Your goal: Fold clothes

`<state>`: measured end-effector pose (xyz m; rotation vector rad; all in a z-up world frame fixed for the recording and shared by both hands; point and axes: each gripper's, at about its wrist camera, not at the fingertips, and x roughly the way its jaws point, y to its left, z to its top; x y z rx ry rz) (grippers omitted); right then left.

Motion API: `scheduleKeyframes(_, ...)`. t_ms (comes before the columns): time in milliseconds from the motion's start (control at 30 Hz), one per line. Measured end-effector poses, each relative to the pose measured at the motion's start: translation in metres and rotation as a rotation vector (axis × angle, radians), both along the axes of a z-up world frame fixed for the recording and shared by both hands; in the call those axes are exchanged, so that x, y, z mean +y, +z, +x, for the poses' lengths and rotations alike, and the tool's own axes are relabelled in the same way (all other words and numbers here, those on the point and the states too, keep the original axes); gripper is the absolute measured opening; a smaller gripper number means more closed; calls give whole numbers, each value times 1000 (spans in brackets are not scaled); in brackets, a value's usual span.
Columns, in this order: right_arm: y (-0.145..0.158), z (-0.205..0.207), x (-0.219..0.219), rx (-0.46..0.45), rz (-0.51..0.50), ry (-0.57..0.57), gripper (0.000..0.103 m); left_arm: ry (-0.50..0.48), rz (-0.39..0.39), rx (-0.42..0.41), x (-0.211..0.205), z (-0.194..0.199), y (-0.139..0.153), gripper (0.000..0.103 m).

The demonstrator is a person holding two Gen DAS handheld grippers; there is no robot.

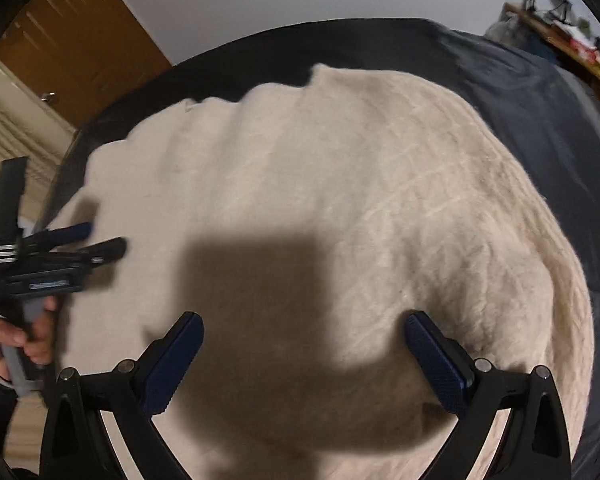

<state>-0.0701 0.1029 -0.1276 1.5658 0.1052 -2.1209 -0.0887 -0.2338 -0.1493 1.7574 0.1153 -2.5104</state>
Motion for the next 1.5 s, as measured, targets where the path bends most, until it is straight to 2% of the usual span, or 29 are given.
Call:
scheduleKeyframes(67, -1, 1, -3, 15, 34, 5, 103, -33, -15, 12, 2, 1, -1, 103)
scheduleKeyframes(167, -3, 4, -17, 21, 124, 25, 103, -23, 5, -1, 2, -2, 2, 103)
scheduleKeyframes(267, 13, -1, -22, 19, 71, 6, 103, 2, 50, 18, -1, -11, 10, 103)
scheduleKeyframes(400, 36, -22, -31, 101, 68, -22, 103, 38, 77, 41, -4, -34, 14, 103)
scheduleKeyframes(500, 32, -50, -36, 117, 99, -48, 103, 54, 69, 40, -7, -51, 9, 103)
scheduleKeyframes(567, 16, -63, -37, 87, 125, -62, 103, 55, 62, 35, -9, -58, 1, 103)
scheduleKeyframes(667, -7, -72, -43, 50, 141, -82, 103, 20, 5, 53, -8, -61, -6, 103)
scheduleKeyframes(800, -13, -68, -46, 121, 207, -90, 103, 6, -21, 83, -13, -55, -9, 103)
scheduleKeyframes(967, -16, -78, -42, 127, 207, -140, 103, 16, -21, 86, -25, -62, -12, 103)
scheduleKeyframes(1133, -16, -74, -41, 132, 198, -103, 103, 20, -27, 83, -26, -66, -11, 103)
scheduleKeyframes(1267, -6, -70, -38, 96, 205, -78, 103, 51, -33, 29, -23, -65, -4, 103)
scheduleKeyframes(1367, 14, -46, -21, 115, 111, -100, 103, 54, -13, 45, -15, -47, 7, 103)
scheduleKeyframes(1500, 24, 0, 14, 117, 61, -122, 103, 16, -3, 47, 11, -17, 16, 103)
